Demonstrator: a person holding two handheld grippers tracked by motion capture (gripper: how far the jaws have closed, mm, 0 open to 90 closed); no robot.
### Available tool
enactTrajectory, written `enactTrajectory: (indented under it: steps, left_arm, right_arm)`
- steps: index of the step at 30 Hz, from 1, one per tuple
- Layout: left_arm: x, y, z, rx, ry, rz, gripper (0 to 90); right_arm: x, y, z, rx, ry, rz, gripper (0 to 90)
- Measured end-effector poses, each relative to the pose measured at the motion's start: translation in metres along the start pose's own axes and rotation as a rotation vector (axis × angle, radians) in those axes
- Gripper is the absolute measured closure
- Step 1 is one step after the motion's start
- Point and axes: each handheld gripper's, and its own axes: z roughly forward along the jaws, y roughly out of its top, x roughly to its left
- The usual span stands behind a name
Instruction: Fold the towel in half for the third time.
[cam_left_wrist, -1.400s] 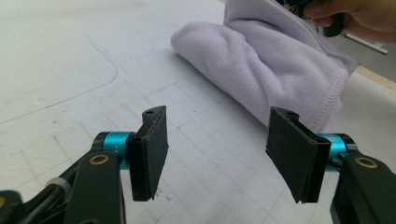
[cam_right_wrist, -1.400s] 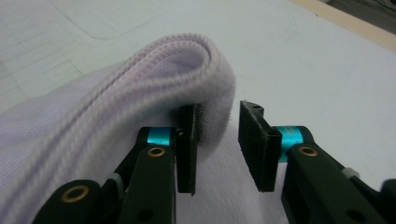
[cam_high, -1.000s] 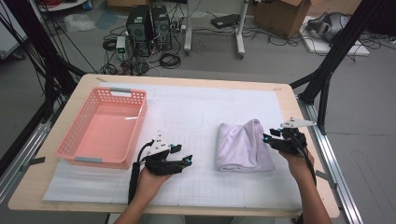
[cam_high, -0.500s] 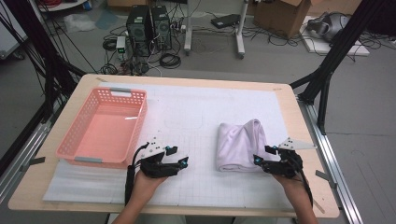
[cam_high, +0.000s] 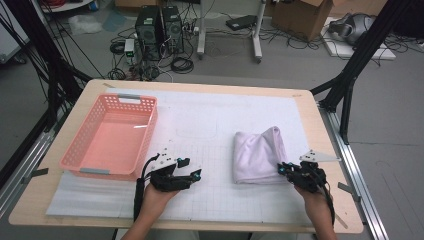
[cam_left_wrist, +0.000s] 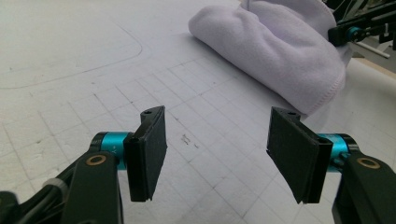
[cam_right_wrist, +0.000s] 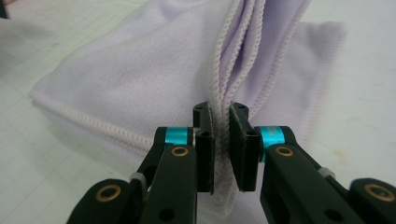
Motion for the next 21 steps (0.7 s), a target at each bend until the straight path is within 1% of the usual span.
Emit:
enactTrajectory:
  steps: [2,3,5,6,7,8,10,12,15,18,21]
  left_arm:
    - [0.0,0.0,0.0,-0.002,0.002,0.0,37.9]
    - [0.0,0.0,-0.001,-0.002,0.003,0.0,37.9]
    - [0.0,0.0,-0.001,-0.003,0.003,-0.003,37.9]
    - [0.0,0.0,-0.001,-0.003,0.003,-0.003,37.9]
    - [0.0,0.0,-0.001,-0.005,0.002,-0.004,37.9]
    - [0.0,0.0,-0.001,-0.004,0.002,-0.002,37.9]
    - [0.0,0.0,-0.001,-0.003,0.002,-0.002,37.9]
    - [-0.001,0.0,-0.001,-0.005,0.002,-0.004,37.9]
    - [0.0,0.001,-0.001,-0.007,0.002,-0.003,37.9]
    - [0.001,0.001,-0.002,-0.009,0.004,-0.003,37.9]
    - [0.002,0.001,-0.003,-0.012,0.005,-0.006,37.8]
  right_arm:
    - [-0.004,0.0,-0.005,0.017,-0.043,0.006,80.6]
    - [-0.006,-0.001,-0.007,0.03,-0.055,0.013,79.3]
    - [-0.008,-0.004,-0.008,0.064,-0.1,-0.002,78.3]
    - [-0.009,-0.006,-0.009,0.07,-0.111,0.0,74.6]
    - [-0.01,-0.007,-0.01,0.07,-0.12,0.008,67.1]
    - [-0.011,-0.008,-0.011,0.069,-0.124,0.026,62.7]
    - [-0.012,-0.006,-0.015,0.039,-0.122,0.028,58.7]
    - [-0.011,-0.001,-0.019,0.003,-0.122,0.015,57.4]
    - [-0.006,0.012,-0.018,-0.025,-0.108,-0.033,57.4]
    - [-0.001,0.027,-0.008,-0.051,-0.076,-0.062,56.5]
    - [0.001,0.041,0.009,-0.058,-0.043,-0.067,55.5]
